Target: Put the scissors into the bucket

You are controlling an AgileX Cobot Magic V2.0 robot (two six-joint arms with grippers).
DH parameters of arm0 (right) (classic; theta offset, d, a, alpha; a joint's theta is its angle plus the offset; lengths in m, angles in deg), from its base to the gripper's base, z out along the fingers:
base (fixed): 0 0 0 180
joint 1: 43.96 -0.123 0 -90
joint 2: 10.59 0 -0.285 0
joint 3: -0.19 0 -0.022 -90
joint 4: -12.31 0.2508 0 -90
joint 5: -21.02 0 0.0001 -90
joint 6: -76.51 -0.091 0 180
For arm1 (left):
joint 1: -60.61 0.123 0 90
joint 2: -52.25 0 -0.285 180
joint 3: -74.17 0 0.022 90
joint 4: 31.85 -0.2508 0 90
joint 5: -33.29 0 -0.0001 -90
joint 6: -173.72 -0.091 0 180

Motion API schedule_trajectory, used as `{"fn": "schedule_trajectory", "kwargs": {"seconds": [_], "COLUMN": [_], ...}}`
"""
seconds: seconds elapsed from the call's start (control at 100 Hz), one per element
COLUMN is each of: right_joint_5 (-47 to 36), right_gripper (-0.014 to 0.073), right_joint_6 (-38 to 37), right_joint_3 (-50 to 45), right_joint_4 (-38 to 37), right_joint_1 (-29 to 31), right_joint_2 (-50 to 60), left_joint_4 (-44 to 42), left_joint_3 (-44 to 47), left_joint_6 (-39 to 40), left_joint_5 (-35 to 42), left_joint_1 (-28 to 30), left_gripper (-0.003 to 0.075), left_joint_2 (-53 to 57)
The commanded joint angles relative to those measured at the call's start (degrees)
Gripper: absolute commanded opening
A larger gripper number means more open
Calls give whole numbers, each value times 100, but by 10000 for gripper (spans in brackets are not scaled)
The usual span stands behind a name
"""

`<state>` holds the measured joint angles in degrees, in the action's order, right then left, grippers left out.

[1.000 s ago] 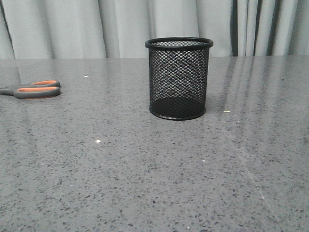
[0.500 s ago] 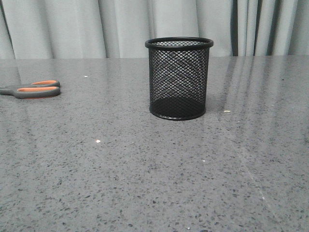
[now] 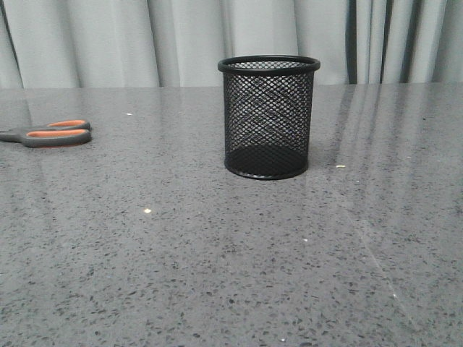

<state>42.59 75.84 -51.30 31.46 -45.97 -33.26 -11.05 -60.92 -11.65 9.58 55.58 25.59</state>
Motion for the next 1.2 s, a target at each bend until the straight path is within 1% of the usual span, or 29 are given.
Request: {"fn": "schedule_trajectory", "kwargs": {"seconds": [0.0,0.14,0.26,0.29,0.41,0.52,0.59,0.64,0.7,0.76,0.8,0.83,0.87,0.97,1.02,1.06,1.19], "right_joint_5": [273,1206,1705,1808,1955,2097,2294,2410,2499,2561,2570,2570,2570,2507,2489,2479,2465], "right_gripper": [-43,-45,-45,-45,-45,-39,7,77,199,334,391,422,427,425,425,425,425], "right_joint_6": [12,12,22,128,608,1010,1236,1438,1607,1619,1619,1630,1697,1726,1735,1735,1774], "right_joint_3": [878,2022,2757,2918,3262,3461,3570,3616,3676,3696,3710,3723,3723,3723,3723,3723,3723], "right_joint_4": [-250,-557,-638,-639,-583,-373,-150,33,217,306,320,318,318,353,356,366,366], "right_joint_1": [29,29,29,29,17,17,17,17,17,17,17,17,17,17,17,17,17], "right_joint_2": [-897,-2084,-2858,-3061,-3544,-3898,-4098,-4220,-4355,-4449,-4500,-4512,-4535,-4535,-4535,-4535,-4535], "left_joint_4": [-512,-1071,-1287,-1287,-1287,-1266,-1266,-1250,-1174,-1112,-1065,-1009,-984,-893,-851,-837,-837], "left_joint_3": [-825,-1838,-2494,-2620,-3031,-3240,-3321,-3329,-3329,-3329,-3329,-3329,-3329,-3329,-3338,-3380,-3713], "left_joint_6": [-19,-28,-31,-31,-62,-362,-520,-639,-864,-1080,-1163,-1241,-1338,-1611,-1784,-1852,-2204], "left_joint_5": [-362,-1501,-2309,-2494,-2913,-3080,-3116,-3125,-3125,-3113,-3113,-3113,-3094,-3075,-3075,-3122,-3485], "left_joint_1": [23,23,23,23,23,23,23,23,23,23,23,23,23,23,23,23,23], "left_gripper": [-20,-20,-20,-20,-19,-18,-18,-16,-6,33,68,111,162,334,391,411,408], "left_joint_2": [-795,-1995,-2819,-3019,-3551,-3827,-3928,-3965,-3966,-3966,-3966,-3966,-3966,-3975,-4010,-4070,-4468]}}
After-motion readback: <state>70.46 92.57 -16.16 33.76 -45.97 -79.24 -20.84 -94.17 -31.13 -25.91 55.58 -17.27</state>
